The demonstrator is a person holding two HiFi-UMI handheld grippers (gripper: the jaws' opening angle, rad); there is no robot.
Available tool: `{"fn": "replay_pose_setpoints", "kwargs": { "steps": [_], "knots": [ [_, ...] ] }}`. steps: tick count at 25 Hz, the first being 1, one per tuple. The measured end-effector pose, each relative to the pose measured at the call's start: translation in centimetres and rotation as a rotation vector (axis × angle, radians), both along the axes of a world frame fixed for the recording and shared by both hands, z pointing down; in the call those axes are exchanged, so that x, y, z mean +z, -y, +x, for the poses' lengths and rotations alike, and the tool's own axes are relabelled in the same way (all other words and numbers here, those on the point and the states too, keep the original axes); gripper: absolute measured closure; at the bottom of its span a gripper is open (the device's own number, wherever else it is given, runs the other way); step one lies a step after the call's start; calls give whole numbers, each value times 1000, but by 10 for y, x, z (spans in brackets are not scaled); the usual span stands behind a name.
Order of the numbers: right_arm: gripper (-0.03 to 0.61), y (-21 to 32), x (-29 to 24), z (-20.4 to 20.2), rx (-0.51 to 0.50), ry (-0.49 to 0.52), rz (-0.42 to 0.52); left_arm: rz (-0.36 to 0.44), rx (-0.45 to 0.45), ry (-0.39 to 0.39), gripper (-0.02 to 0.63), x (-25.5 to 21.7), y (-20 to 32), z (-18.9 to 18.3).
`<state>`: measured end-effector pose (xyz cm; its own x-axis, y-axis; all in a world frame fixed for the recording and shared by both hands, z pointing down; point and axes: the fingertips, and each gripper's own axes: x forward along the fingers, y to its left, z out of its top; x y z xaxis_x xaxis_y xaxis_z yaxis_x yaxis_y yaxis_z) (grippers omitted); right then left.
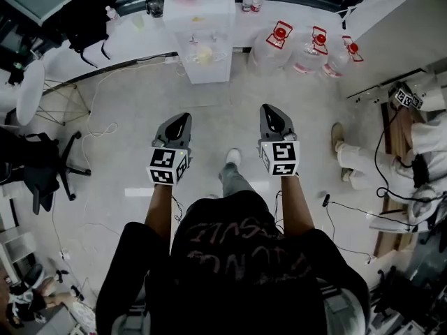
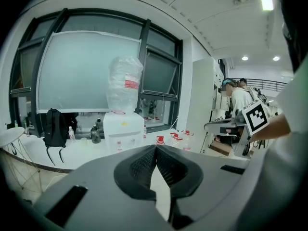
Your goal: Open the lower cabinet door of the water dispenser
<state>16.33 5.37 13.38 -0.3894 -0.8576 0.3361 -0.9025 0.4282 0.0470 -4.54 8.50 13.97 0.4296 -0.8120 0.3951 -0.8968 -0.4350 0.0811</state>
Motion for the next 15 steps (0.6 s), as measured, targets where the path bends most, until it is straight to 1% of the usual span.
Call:
{"fn": "replay_pose_setpoints", "kwargs": {
  "steps": [5,8,15],
  "knots": [
    [565,54,13,12,-15,13,-41,-43,-32,9,601,13,48,7],
    [565,80,19,17,-27,34,-61,-63,-49,28,601,22,72,10],
    [565,122,38,25,-50,25,-83,-79,-41,68,601,37,108,13]
  ]
}}
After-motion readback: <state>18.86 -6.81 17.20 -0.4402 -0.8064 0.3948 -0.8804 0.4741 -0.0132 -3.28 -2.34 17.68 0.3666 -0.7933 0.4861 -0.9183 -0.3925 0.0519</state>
